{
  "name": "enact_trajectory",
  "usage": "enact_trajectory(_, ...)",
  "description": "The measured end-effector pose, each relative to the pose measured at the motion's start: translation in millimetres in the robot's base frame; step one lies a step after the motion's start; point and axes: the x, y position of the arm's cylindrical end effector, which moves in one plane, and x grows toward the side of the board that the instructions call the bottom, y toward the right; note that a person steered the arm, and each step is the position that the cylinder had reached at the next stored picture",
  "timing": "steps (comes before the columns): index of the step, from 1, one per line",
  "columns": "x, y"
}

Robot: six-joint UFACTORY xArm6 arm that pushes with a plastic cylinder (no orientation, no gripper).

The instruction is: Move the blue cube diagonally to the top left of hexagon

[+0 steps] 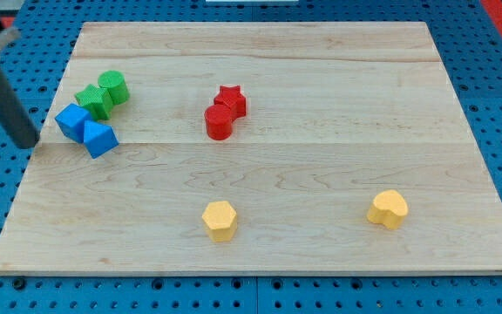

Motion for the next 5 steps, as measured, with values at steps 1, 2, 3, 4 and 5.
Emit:
enact_trajectory(1, -34, 12)
enact_trajectory(2, -50, 30)
enact_trajectory(3, -10, 37)
enact_trajectory(4, 3, 63)
enact_trajectory(5, 3, 84)
